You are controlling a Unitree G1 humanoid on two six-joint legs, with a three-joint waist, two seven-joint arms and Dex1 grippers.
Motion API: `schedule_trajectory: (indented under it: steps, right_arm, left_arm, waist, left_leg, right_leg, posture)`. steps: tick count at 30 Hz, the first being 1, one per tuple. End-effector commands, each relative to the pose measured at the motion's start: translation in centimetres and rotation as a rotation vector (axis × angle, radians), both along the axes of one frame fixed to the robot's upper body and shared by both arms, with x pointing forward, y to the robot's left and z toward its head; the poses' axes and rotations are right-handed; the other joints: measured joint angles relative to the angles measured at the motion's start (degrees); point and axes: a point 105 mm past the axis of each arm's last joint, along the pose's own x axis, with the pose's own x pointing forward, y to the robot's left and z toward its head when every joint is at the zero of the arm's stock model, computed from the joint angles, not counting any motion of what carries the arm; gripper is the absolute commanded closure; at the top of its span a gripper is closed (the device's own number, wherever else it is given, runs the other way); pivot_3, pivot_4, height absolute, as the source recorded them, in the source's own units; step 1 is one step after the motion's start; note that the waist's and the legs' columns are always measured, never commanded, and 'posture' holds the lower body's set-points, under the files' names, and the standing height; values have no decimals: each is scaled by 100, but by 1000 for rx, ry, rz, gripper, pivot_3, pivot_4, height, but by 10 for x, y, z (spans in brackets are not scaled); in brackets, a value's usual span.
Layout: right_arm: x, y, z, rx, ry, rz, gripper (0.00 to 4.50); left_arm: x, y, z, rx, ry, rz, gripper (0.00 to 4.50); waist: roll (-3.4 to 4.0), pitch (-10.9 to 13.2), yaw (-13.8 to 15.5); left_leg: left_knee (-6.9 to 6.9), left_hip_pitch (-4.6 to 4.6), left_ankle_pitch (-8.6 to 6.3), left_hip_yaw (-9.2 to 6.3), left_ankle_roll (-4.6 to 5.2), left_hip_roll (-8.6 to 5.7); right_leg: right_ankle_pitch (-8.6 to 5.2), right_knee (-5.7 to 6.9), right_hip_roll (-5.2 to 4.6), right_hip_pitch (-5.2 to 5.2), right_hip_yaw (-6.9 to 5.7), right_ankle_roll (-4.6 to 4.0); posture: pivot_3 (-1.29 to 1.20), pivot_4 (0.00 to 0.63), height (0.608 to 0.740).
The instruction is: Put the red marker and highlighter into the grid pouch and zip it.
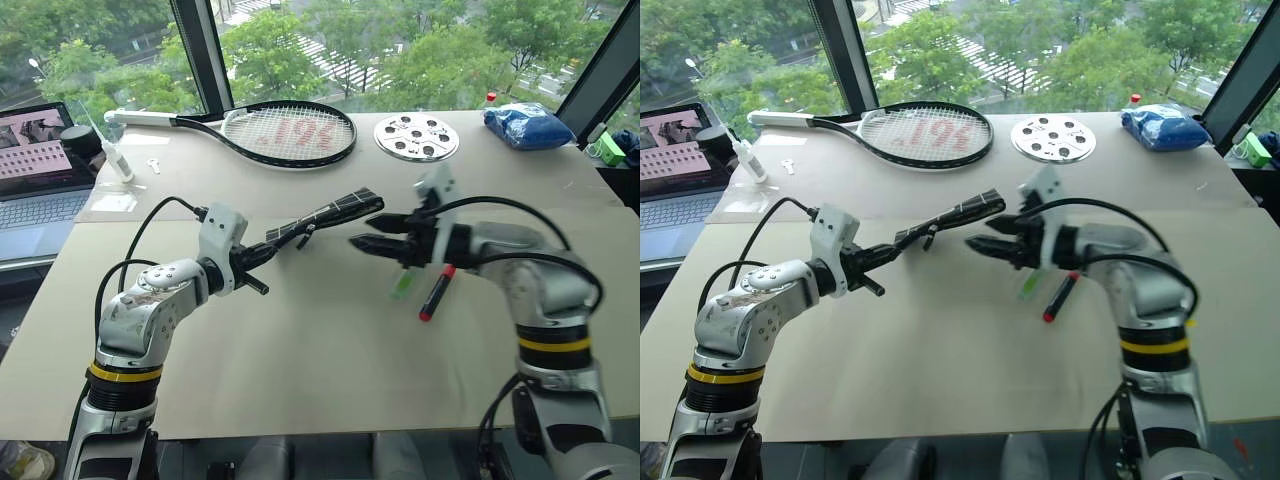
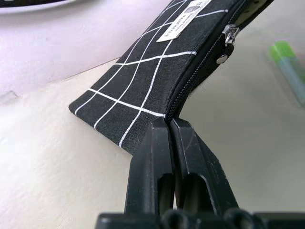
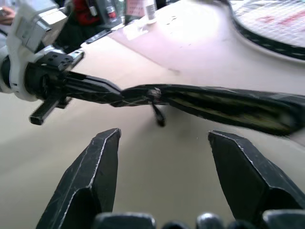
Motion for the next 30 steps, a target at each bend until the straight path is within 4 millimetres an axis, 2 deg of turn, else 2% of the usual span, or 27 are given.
schedule_trajectory:
  steps: [1,3,4,10,14,17,22,30]
  right_arm:
    - [10,-40,0,17,40,-296,1237]
    - [12,-66,-13,3,97,-498,1237]
    - [8,-70,-18,-13,108,-540,1237]
    - [-9,-63,-31,-125,95,-661,1237]
    - [-15,-78,-33,-245,25,-782,1237]
    - [-19,-84,-33,-316,-16,-809,1237]
    - [-27,-79,-45,-309,28,-822,1237]
    - [-31,-72,-50,-261,80,-884,1237]
  left_arm:
    - [-8,-2,5,23,-26,-58,4500]
    - [-8,0,-1,43,-9,-61,4500]
    - [-8,0,-3,50,-1,-64,4500]
    - [-6,-1,-9,80,27,-94,4500]
    - [-4,-3,-9,72,27,-102,4500]
    - [-2,-6,-9,61,29,-105,4500]
    - [0,-12,-10,36,28,-114,4500]
    - [3,-16,-13,20,24,-108,4500]
  waist:
    - [0,0,-19]
    - [0,0,-9]
    - [0,0,11]
    - [1,0,28]
    - [1,0,31]
    - [0,0,64]
    - [0,0,66]
    - [0,0,104]
  left_leg:
    - [0,1,-10,3,18,0]
    - [1,5,-15,5,27,0]
    - [0,4,-15,4,27,0]
    - [6,0,-15,6,28,-1]
    - [6,1,-16,6,30,-1]
    - [7,-1,-16,6,30,-3]
    - [7,5,-18,6,33,-2]
    - [8,6,-19,5,34,-3]
  right_leg:
    - [0,1,0,0,2,0]
    - [1,5,1,1,5,-1]
    - [1,5,1,1,5,-2]
    - [1,3,0,0,7,-2]
    - [1,3,0,1,7,-2]
    - [1,1,-1,2,7,-2]
    - [1,1,1,6,7,-2]
    - [1,1,0,9,7,-2]
  posture:
    - [0,150,740]
    - [0,150,740]
    - [0,150,740]
    - [0,150,740]
    - [0,150,740]
    - [0,150,740]
    - [0,150,740]
    - [0,150,740]
